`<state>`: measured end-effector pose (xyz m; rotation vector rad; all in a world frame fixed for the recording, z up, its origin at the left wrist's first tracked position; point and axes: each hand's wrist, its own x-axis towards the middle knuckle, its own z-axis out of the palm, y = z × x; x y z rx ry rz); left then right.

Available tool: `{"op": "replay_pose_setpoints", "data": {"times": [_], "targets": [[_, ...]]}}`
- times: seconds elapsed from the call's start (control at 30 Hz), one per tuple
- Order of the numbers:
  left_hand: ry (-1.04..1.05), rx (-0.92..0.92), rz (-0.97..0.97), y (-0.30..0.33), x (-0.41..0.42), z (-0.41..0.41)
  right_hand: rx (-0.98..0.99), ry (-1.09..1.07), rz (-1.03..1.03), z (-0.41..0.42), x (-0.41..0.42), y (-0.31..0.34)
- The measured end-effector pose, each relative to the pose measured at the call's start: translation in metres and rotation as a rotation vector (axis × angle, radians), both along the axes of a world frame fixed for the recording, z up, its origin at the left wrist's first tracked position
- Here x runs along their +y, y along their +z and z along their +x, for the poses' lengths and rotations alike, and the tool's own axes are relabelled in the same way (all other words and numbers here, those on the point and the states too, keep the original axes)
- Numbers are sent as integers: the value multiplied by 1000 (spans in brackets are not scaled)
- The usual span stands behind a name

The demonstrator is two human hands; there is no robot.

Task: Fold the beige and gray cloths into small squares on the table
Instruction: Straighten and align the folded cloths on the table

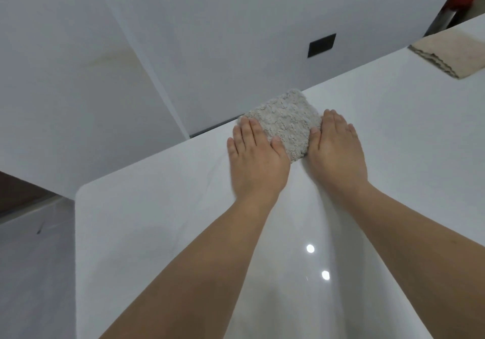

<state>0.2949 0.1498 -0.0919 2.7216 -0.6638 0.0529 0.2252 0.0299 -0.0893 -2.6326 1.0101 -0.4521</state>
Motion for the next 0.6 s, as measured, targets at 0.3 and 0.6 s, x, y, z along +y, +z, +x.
{"op": "replay_pose_setpoints", "data": {"times": [0.3,0.6], "targets": [[-13,25,-28,-3,0,2,6,-6,-2,1,-3,-3],[-337,421,-759,29,36,70,-694,-556,587,-4,37,29]]}}
